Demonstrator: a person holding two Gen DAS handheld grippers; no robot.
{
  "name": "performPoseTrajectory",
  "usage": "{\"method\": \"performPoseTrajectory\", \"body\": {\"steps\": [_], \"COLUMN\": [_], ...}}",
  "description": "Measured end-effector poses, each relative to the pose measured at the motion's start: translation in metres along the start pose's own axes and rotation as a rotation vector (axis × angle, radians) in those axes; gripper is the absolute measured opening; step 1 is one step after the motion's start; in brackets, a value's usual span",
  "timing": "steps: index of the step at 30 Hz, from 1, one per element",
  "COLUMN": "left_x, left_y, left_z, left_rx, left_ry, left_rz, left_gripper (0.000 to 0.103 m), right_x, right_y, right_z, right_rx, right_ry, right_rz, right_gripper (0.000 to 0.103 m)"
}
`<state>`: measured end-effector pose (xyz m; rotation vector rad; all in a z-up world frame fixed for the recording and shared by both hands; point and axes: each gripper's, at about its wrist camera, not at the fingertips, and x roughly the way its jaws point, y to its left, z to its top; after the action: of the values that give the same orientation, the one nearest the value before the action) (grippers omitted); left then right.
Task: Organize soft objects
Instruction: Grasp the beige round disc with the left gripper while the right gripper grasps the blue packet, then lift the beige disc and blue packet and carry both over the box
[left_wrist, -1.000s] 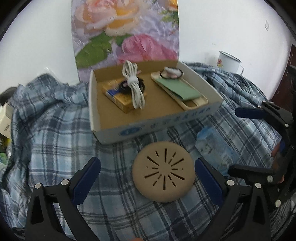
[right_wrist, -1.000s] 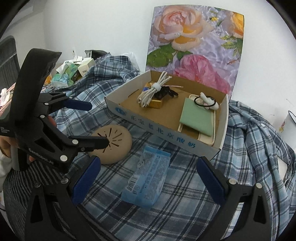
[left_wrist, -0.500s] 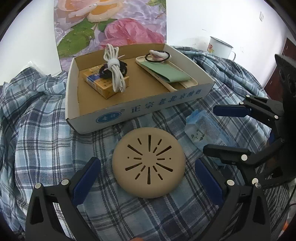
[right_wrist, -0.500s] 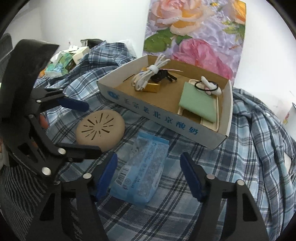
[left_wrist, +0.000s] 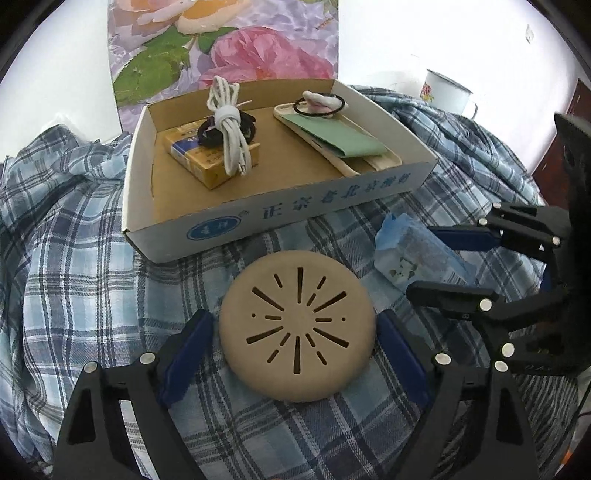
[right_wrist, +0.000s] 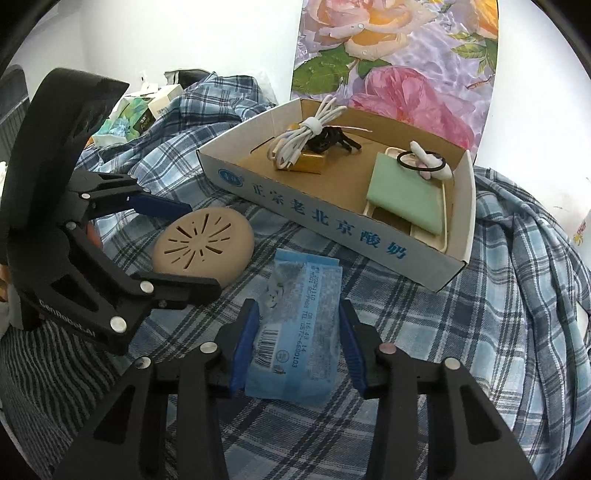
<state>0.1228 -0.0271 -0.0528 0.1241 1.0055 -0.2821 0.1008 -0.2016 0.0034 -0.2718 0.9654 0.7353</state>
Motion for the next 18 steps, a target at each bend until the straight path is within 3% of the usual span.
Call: {"method": "performPoseTrajectory", "body": {"steps": [8,18], "left_x": [0.000,-0.013], "left_y": [-0.005,-0.004], "left_z": [-0.001,-0.001], "left_rx": [0.034,0.030], "left_ry": [-0.004,-0.057], "left_rz": [0.017,0.003], "left_gripper": [0.081,0.081], "right_x": [-0.001,-0.008], "right_y": [0.000,0.001], "right_z": [0.000,0.002], "right_rx": [0.005,-0.010], "right_ry": [-0.004,-0.039], "right_rz": [-0.007,-0.032], "right_gripper": [0.042,0.042]}}
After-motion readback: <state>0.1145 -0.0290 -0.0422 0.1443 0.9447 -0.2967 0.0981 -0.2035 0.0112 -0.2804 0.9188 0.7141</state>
